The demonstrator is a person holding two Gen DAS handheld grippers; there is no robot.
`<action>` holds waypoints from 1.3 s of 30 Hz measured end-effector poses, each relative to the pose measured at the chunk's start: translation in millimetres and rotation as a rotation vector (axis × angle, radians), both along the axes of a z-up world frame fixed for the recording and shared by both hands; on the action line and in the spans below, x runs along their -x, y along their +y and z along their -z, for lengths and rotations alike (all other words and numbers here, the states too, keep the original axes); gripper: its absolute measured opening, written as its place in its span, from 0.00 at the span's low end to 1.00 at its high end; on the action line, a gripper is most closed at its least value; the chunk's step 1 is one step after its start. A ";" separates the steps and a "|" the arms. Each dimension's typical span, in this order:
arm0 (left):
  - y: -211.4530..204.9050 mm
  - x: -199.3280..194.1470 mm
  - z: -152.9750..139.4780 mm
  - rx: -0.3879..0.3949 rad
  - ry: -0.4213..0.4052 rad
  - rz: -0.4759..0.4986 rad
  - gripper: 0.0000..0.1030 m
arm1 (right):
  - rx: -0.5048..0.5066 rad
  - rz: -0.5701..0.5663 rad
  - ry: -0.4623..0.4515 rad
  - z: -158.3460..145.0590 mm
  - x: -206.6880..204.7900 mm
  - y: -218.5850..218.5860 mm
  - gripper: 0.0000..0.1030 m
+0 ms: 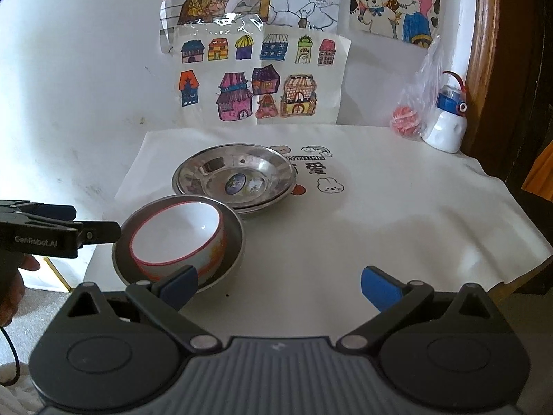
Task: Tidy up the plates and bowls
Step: 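Move both tools to the steel bowl's rim and close them on it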
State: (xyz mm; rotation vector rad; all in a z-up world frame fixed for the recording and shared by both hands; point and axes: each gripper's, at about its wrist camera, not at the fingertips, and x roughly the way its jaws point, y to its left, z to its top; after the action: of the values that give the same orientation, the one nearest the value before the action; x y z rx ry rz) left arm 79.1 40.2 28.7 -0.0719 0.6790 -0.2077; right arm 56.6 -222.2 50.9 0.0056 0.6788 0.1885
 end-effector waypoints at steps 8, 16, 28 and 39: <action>-4.8 -8.8 2.8 -0.031 0.021 0.004 0.99 | 0.000 -0.005 0.029 4.0 -19.1 -3.7 1.00; -10.3 -20.5 5.1 -0.052 0.045 0.013 0.99 | 0.016 -0.027 0.057 8.9 -35.7 -1.7 1.00; -17.8 -37.9 10.4 -0.107 0.086 0.001 0.99 | 0.047 -0.044 0.119 19.8 -59.2 3.7 1.00; -22.7 -50.1 11.0 -0.126 0.104 0.010 0.95 | 0.004 -0.042 0.213 23.9 -76.8 -0.4 0.94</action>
State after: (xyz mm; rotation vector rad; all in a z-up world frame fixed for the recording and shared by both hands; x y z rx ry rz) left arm 129.2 17.5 17.7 0.0412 0.7950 -0.1711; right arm 133.4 -222.6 27.1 0.0078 0.8918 0.2293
